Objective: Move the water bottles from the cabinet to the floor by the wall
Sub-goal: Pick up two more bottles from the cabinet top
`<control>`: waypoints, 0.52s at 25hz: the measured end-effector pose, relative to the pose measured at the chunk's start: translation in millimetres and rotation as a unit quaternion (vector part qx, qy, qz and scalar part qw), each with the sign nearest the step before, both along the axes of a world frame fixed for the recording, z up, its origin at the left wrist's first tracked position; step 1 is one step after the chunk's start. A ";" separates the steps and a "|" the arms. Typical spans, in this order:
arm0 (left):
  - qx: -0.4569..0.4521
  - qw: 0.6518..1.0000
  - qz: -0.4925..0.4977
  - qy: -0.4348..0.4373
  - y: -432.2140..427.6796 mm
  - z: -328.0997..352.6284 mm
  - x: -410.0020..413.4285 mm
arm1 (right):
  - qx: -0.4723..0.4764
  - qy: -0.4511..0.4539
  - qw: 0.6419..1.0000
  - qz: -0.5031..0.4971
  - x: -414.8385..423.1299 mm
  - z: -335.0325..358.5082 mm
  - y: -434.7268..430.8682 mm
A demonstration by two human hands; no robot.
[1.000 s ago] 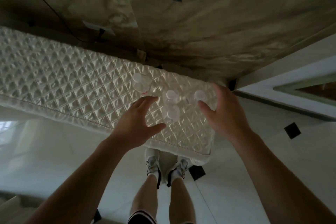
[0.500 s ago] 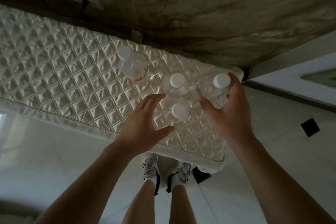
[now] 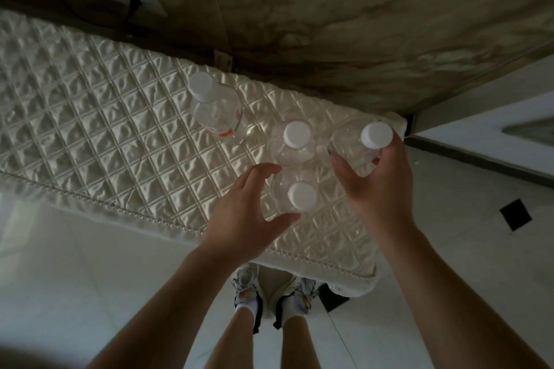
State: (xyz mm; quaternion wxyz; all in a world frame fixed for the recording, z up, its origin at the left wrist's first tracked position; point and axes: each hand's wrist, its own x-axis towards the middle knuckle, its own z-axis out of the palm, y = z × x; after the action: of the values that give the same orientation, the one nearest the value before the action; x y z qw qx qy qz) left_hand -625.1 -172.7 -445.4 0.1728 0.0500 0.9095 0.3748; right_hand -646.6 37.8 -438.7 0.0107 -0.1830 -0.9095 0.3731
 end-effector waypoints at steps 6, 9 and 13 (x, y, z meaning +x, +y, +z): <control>0.021 1.000 -0.002 0.008 -3.8 5.2 0.5 | -0.009 0.013 1.000 -0.009 1.2 4.3 -0.1; 0.048 0.999 -0.001 0.022 -7.2 15.4 1.2 | -0.021 0.015 1.000 0.001 5.1 14.7 1.3; 0.055 0.998 0.011 0.039 -13.5 43.0 1.8 | -0.024 0.012 1.000 -0.006 13.7 46.4 5.0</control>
State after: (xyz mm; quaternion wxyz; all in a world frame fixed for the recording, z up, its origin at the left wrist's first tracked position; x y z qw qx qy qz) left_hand -623.3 -186.2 -402.4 0.1302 0.0642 0.8939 0.4240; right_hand -632.9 42.8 -392.3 0.0191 -0.1843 -0.8990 0.3968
